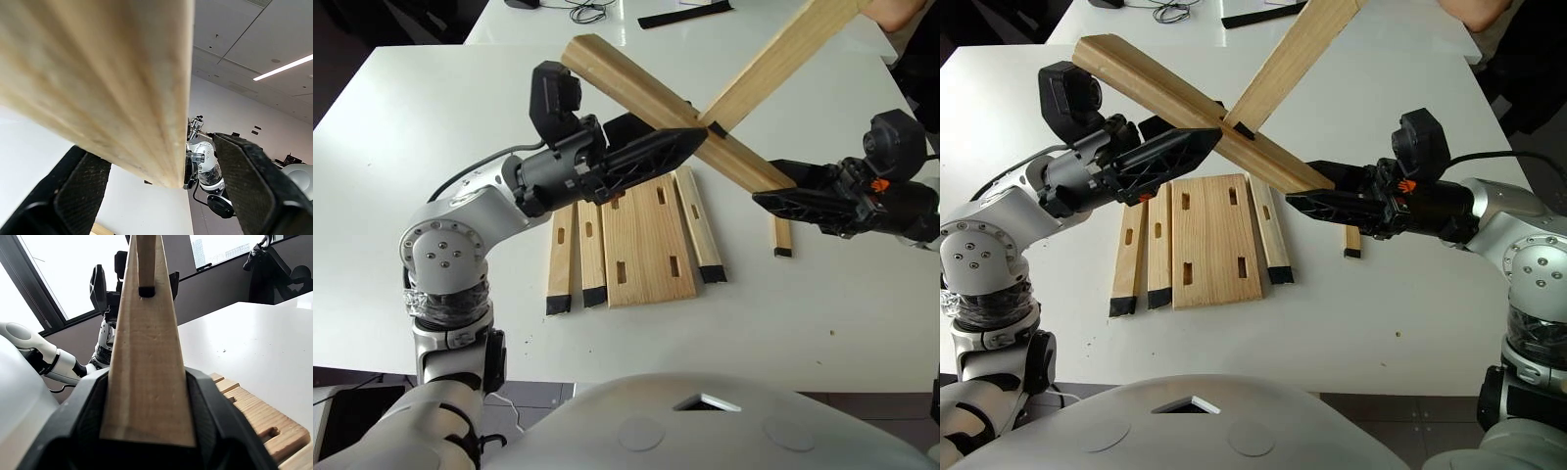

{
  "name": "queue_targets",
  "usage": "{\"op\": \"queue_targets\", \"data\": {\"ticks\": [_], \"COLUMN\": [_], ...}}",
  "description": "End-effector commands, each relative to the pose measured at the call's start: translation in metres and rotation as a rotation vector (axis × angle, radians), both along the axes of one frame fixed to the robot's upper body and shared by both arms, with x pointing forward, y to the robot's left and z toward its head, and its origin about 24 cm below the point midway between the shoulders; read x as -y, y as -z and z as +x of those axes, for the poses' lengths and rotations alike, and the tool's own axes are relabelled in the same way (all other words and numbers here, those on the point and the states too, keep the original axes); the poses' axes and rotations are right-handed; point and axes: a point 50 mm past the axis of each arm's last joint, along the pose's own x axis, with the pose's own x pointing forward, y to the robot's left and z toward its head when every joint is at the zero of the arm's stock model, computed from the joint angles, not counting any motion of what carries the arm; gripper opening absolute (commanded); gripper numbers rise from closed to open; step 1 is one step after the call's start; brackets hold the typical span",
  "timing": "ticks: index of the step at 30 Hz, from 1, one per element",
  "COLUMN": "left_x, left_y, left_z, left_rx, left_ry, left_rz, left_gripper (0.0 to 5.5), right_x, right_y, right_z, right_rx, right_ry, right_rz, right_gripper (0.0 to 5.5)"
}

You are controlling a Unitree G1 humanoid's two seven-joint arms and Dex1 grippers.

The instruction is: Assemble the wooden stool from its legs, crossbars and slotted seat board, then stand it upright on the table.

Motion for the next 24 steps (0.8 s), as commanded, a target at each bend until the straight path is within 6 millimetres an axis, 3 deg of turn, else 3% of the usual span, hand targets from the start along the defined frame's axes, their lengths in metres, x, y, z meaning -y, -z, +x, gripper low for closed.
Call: {"op": "queue_targets", "data": {"ticks": [1,10,19,24], "left_x": [0.002,0.003,0.002,0.0], "left_y": [-0.004,-0.007,-0.011,-0.008], "left_z": [-0.002,-0.002,-0.011,-0.01], "left_rx": [0.012,-0.003,0.001,-0.006], "left_ry": [0.015,0.035,0.11,0.104], "left_rz": [0.008,-0.012,-0.041,-0.021], "left_gripper": [3.6,3.6,2.23,2.12], "right_x": [-0.002,-0.003,-0.007,-0.002], "right_y": [-0.003,-0.002,0.002,0.002], "right_z": [-0.003,-0.009,-0.011,-0.009], "right_rx": [0.019,0.006,0.002,0.005], "right_ry": [-0.032,-0.073,-0.092,-0.078], "right_rz": [-0.018,-0.018,-0.024,-0.047], "right_gripper": [2.06,2.06,2.06,2.06]}}
